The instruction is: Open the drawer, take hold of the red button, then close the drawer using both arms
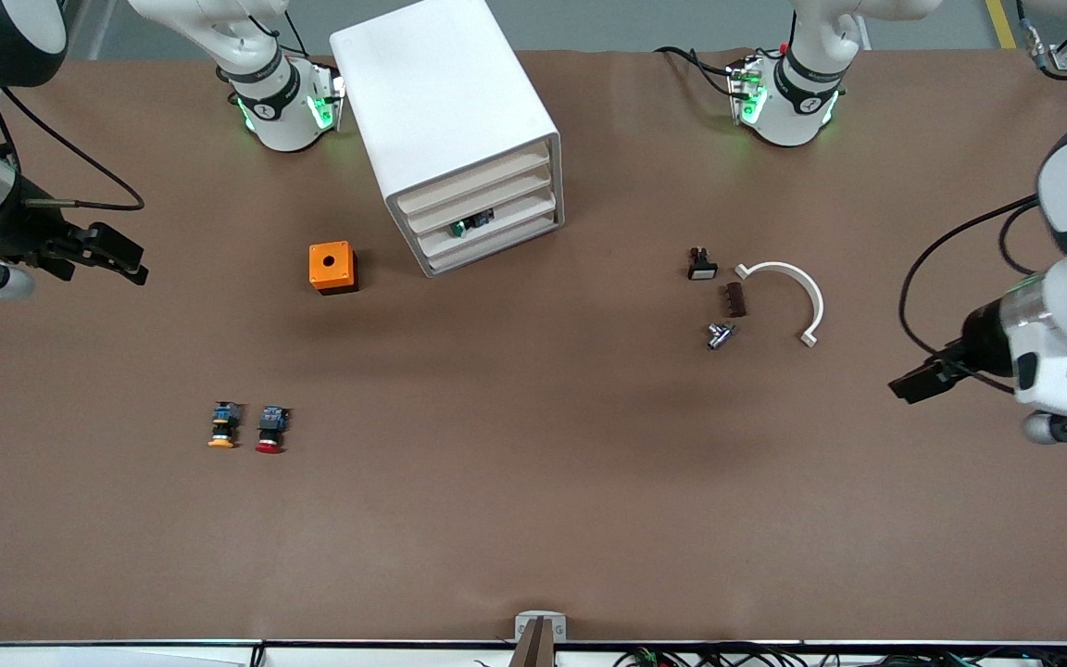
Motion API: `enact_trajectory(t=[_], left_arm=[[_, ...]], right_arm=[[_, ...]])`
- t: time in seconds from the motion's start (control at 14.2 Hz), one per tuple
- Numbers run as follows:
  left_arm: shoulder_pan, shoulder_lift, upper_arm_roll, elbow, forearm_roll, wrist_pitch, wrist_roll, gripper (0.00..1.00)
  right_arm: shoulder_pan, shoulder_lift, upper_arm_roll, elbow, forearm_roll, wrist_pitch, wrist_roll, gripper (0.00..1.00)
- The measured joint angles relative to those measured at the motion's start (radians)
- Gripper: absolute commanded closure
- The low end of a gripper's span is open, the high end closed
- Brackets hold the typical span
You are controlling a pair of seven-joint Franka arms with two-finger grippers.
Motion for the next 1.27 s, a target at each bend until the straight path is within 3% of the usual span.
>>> enact_trajectory(t=[0.49,0.7,0.84,1.27], left_arm=[[0.114,-0.1,-0.013,-0.001,0.002,-0.071,0.156,0.0],[0.276,-0.149,-0.157,-0.012,0.054,-0.123,0.256,0.0],[0.32,-0.205,-0.206,-0.064,0.103,-0.135,0.31,0.0],[0.321,-0.429,-0.293,-0.336,0.175,-0.082,0.345,0.0]], right_arm=[[0.0,0.0,0.001,0.0,-0.001,0.0,0.006,0.0],[0.0,0.0,0.001,0.0,-0.001,0.0,0.006,0.0],[0.0,0.0,0.001,0.001,-0.001,0.0,0.006,0.0],[0.0,0.0,0.014,0.005,-0.002,0.009,0.006,0.0]])
